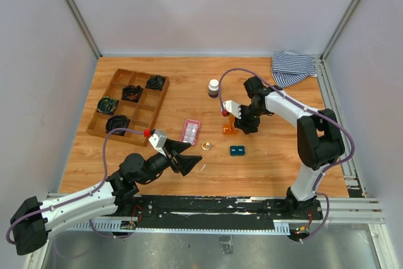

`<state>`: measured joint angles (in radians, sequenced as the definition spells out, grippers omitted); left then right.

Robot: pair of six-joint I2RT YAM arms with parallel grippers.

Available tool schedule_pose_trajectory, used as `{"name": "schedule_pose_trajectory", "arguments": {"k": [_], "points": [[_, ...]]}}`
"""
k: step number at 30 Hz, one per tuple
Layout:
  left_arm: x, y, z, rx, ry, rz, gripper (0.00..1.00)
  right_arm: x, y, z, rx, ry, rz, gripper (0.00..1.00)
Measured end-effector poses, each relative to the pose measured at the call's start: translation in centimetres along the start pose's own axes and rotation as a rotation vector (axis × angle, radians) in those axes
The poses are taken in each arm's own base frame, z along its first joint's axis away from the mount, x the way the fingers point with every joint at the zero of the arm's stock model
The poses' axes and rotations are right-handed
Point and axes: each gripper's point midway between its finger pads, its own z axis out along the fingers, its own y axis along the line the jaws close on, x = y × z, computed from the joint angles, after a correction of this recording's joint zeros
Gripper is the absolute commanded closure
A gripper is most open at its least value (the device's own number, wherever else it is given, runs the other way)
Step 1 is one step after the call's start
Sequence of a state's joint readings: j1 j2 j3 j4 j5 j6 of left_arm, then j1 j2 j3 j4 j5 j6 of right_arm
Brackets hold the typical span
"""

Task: Sort the pills into containers

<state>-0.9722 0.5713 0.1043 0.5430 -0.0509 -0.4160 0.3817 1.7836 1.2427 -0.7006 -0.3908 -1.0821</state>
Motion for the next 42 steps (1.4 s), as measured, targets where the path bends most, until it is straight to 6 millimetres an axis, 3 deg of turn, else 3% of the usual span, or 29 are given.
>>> {"name": "schedule_pose_trajectory", "arguments": {"k": [42], "points": [[-0.18, -0.09, -0.03, 0.003, -0.006, -0.001, 0.16, 0.29, 0.10, 0.12, 0.005, 0.009, 0.009, 0.97]]}}
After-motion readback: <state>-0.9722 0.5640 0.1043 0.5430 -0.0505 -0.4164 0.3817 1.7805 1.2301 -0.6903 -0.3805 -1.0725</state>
